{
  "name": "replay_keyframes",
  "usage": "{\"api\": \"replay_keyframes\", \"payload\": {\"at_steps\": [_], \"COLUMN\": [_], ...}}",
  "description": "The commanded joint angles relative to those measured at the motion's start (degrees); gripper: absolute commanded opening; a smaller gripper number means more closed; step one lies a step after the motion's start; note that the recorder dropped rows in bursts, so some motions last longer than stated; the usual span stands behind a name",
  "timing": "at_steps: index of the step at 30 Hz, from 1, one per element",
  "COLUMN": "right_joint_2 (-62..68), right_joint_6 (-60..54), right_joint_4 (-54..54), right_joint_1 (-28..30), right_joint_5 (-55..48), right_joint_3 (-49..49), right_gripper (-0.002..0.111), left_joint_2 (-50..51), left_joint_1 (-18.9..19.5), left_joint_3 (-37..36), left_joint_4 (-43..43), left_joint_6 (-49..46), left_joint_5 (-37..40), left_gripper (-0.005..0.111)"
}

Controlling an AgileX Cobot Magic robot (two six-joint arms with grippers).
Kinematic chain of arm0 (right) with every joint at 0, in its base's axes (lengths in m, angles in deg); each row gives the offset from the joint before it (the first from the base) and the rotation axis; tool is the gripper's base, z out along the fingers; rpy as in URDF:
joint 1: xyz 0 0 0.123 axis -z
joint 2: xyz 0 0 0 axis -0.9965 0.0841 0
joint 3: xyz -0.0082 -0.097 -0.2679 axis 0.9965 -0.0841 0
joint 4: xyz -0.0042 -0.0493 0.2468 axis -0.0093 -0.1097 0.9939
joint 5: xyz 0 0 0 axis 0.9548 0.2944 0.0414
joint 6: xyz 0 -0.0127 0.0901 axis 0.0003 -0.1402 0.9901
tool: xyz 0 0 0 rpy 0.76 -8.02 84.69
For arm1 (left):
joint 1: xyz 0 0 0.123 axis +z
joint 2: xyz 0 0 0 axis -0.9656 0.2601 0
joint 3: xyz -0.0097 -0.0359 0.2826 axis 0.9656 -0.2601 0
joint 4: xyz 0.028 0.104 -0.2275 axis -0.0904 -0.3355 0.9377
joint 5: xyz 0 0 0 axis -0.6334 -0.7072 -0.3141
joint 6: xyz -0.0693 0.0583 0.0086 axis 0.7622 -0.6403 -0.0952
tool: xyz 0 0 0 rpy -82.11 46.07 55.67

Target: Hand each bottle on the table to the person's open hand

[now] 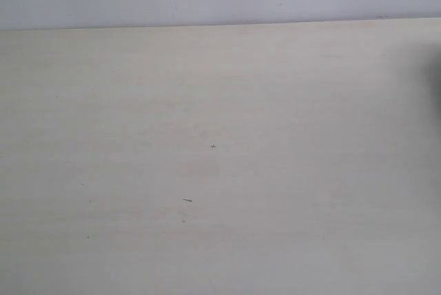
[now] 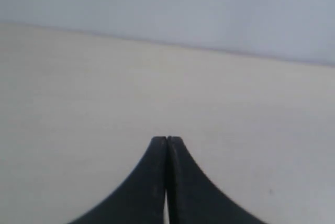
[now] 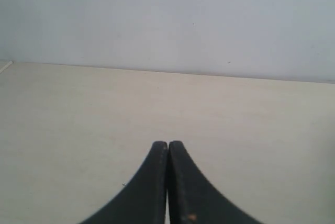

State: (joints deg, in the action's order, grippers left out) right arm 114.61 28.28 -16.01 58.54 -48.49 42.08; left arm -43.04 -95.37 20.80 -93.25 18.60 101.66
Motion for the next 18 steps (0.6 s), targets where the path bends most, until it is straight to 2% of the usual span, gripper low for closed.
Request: {"api": "replay_keyframes", "payload": {"at_steps": [1, 5, 10, 18], "right_joint_2": [-0.27, -0.27, -0.27, -0.27], "right_joint_6": [0.14, 0.14, 0.14, 0.14], "right_joint_4": [0.08, 0.08, 0.08, 0.08], "right_joint_1": [0.02, 0.02, 0.02, 0.02], "right_joint_5": [0.88, 0.88, 0.88, 0.88], "right_joint_3": [-0.33, -0.33, -0.33, -0.33], "right_gripper": [0.0, 0.0, 0.0, 0.0], "left_joint_2": [-9.41, -17.17, -22.48, -23.79], "left_joint_1": [5.89, 9.14, 9.37, 9.37], "left_joint_3": [-0.18, -0.18, -0.18, -0.42], "left_joint_4": [0.09, 2.0, 3.43, 4.39], "left_joint_6": [-0.18, -0.18, -0.18, -0.43], "left_joint_5": [-0.02, 4.13, 11.53, 13.1], "left_gripper": [0.0, 0.0, 0.0, 0.0]}}
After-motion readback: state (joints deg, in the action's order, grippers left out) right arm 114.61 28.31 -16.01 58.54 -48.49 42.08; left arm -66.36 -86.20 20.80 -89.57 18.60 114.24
